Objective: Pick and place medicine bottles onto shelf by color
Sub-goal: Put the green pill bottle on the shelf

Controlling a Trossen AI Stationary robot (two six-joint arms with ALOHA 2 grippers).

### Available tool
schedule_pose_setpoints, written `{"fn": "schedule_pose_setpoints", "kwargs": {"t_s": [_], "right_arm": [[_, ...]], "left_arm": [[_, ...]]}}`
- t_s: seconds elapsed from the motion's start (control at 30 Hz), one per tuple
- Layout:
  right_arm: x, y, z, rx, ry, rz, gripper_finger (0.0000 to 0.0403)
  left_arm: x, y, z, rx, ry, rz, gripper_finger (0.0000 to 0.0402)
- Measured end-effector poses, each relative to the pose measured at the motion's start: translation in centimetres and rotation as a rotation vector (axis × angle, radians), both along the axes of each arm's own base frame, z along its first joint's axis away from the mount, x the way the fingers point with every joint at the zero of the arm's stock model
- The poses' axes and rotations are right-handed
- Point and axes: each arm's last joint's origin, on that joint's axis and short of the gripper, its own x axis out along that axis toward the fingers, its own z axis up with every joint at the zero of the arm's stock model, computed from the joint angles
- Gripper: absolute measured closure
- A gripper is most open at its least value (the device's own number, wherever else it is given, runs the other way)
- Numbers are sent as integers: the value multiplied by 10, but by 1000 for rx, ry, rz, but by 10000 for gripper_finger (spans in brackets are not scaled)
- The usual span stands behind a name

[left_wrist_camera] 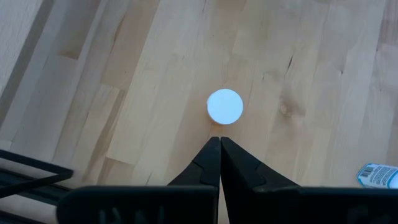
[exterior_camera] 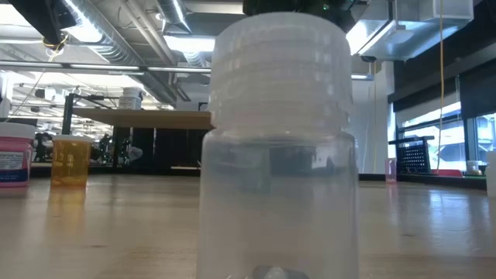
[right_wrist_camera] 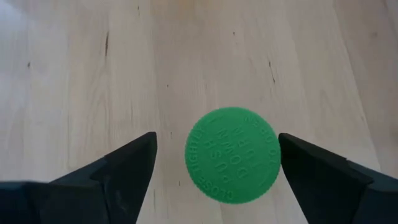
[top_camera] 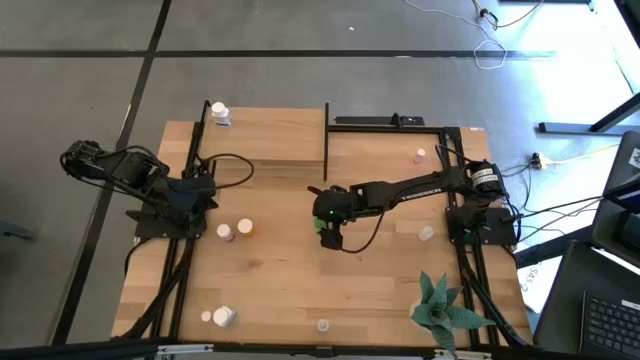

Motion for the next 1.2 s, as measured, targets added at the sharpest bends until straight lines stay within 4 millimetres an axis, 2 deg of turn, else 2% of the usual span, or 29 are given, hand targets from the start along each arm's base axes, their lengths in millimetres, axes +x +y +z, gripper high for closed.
{"fn": "schedule_pose_setpoints", "kwargs": {"t_s": [0.23, 0.57, 0.77, 0.97, 1.2], "right_arm": [[-1, -1, -1, -17, 12, -50, 112], [-2, -2, -2, 43, 27, -140, 201], [0, 0, 3, 95, 25, -145, 201], [12, 1, 36, 116, -30, -109, 201], [19, -6, 95, 106, -80, -110, 201]], "left_arm": [[0, 0, 0, 0, 0, 0, 401], [0, 0, 0, 0, 0, 0, 401], [0, 0, 0, 0, 0, 0, 401], [0, 0, 0, 0, 0, 0, 401], [0, 0, 0, 0, 0, 0, 401]]}}
